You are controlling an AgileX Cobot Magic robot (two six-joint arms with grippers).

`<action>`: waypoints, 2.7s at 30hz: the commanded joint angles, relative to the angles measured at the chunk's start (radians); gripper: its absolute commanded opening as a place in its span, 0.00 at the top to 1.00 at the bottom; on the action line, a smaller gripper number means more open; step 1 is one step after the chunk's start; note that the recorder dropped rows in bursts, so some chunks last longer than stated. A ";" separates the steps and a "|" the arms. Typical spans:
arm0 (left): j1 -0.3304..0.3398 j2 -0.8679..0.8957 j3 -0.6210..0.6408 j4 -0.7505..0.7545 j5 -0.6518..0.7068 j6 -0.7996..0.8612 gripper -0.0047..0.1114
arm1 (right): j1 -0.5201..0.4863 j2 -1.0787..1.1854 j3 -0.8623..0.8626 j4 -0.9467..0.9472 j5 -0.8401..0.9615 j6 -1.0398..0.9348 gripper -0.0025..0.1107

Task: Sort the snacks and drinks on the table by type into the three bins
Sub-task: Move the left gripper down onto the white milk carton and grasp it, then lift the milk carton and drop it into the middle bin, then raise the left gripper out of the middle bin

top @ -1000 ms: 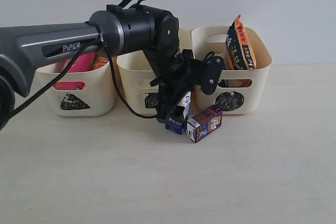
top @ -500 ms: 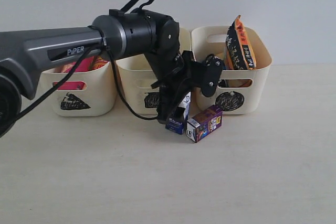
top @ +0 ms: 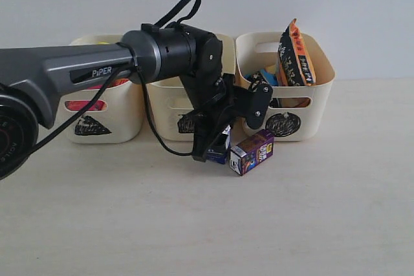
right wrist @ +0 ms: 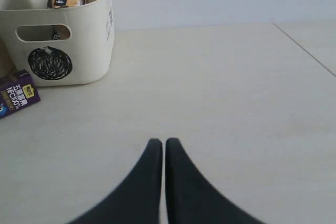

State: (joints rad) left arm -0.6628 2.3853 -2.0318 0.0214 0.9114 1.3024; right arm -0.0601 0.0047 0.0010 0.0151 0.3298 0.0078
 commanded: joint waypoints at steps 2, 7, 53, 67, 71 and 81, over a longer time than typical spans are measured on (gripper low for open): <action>0.001 0.000 -0.004 0.004 0.013 -0.012 0.92 | 0.000 -0.005 -0.001 -0.002 -0.008 -0.002 0.98; 0.001 -0.012 -0.004 0.019 0.042 -0.050 0.92 | 0.000 -0.005 -0.001 -0.002 -0.008 -0.002 0.98; 0.073 -0.344 0.207 0.517 -0.435 -0.853 0.92 | 0.000 -0.005 -0.001 -0.002 -0.008 -0.002 0.98; 0.106 -0.195 0.205 0.517 -0.523 -0.887 0.45 | 0.000 -0.005 -0.001 -0.002 -0.008 -0.002 0.98; 0.106 -0.192 0.205 0.517 -0.534 -0.892 0.26 | 0.000 -0.005 -0.001 -0.002 -0.008 -0.002 0.98; 0.106 -0.228 0.205 0.517 -0.445 -0.944 0.31 | 0.000 -0.005 -0.001 -0.002 -0.008 0.001 0.98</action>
State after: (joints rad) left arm -0.5576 2.1929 -1.8228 0.5380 0.4233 0.4008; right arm -0.0601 0.0047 0.0010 0.0151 0.3298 0.0078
